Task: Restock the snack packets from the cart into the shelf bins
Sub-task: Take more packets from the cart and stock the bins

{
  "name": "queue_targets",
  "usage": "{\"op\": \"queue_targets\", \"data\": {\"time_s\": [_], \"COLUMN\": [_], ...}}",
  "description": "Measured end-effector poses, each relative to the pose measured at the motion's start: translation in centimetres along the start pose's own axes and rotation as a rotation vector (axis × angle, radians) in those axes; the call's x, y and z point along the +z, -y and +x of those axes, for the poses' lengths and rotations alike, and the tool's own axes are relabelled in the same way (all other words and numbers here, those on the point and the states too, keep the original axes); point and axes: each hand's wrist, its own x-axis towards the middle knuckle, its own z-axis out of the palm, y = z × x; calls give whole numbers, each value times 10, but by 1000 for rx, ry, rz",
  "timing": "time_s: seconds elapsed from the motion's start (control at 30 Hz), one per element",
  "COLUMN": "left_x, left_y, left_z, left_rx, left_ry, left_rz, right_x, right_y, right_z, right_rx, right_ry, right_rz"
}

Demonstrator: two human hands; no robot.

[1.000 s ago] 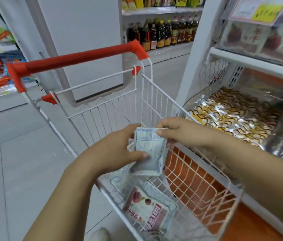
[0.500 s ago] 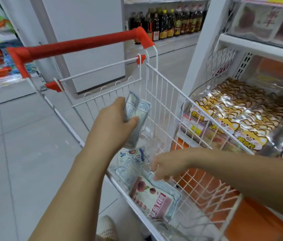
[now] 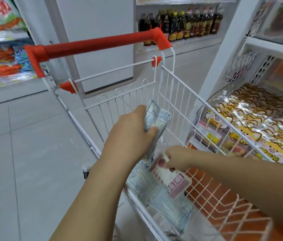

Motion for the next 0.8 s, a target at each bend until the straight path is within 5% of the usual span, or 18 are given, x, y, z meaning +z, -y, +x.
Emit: {"op": "queue_targets", "data": {"time_s": [0.17,0.37,0.67,0.8], "left_x": [2,4,5,5], "left_y": [-2,-3,0,3], "left_z": [-2,-1,0,1], "left_rx": [-4,-17,-11,-7], "left_ry": [-13,-15,-15,-20], "left_rz": [41,84,87,53], "right_x": [6,51,50,18], "right_y": [-12,8,17,19], "right_z": [4,-4,-4,-23], "right_rx": [64,-151,-118,-199], "right_ry": [-338,105,370,155], "right_rz": [-275,-351,-334,-308]}}
